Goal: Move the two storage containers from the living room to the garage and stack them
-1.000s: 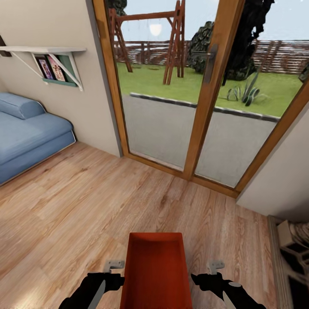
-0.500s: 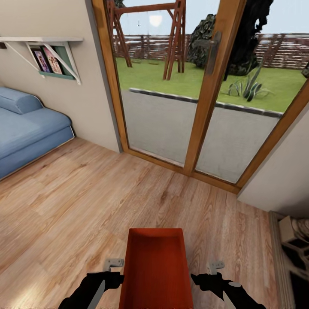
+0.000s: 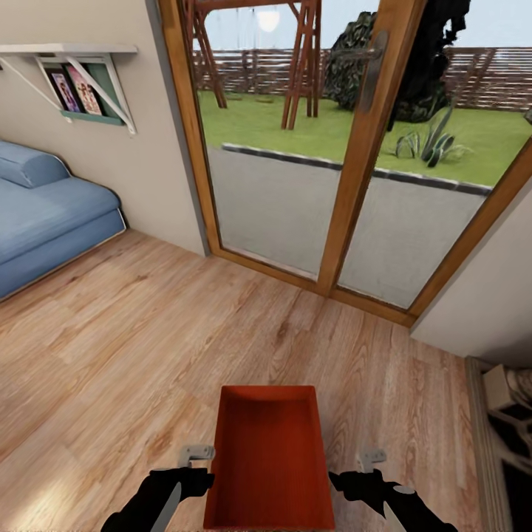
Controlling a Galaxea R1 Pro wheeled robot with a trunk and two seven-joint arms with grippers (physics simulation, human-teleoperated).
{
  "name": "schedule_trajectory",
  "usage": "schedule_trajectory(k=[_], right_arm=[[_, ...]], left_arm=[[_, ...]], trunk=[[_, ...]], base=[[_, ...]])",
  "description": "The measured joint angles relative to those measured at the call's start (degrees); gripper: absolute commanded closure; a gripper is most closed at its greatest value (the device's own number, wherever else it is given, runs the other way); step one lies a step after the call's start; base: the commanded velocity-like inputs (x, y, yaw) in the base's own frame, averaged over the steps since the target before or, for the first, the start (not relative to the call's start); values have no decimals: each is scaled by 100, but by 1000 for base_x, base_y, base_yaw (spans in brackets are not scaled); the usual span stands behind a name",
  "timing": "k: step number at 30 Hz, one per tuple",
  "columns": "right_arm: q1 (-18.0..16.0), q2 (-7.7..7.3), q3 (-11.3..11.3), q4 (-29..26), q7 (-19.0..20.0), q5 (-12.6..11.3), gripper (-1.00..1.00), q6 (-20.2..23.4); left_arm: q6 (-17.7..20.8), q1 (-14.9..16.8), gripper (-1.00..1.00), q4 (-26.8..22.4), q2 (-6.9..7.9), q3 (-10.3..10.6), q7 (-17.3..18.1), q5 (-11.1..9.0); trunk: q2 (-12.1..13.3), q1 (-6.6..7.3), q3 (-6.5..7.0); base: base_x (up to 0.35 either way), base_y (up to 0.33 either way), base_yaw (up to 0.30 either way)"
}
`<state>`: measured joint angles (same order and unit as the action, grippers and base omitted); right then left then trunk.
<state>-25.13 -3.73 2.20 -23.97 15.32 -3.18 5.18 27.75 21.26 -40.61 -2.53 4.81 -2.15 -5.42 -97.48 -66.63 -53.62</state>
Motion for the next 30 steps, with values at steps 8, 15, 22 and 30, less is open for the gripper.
schedule_trajectory(k=[8,15,22,30], right_arm=[[0,0,-2,-1,0,-10,-100,0],[0,0,-1,1,0,-16,-100,0],[0,0,3,1,0,-6,-100,0],[0,8,13,0,1,5,-100,0]], left_arm=[[8,0,-100,0,-3,0,0,1],[8,0,-100,0,-3,0,0,0],[7,0,-100,0,-3,0,0,0],[-5,0,-100,0,-2,0,5,-7]], trunk=[[-321,-176,-148],[-601,-332,-274],[-882,-484,-399],[-1044,-572,-471]], base=[[0,0,0],[-159,0,0],[-60,0,0],[-4,0,0]])
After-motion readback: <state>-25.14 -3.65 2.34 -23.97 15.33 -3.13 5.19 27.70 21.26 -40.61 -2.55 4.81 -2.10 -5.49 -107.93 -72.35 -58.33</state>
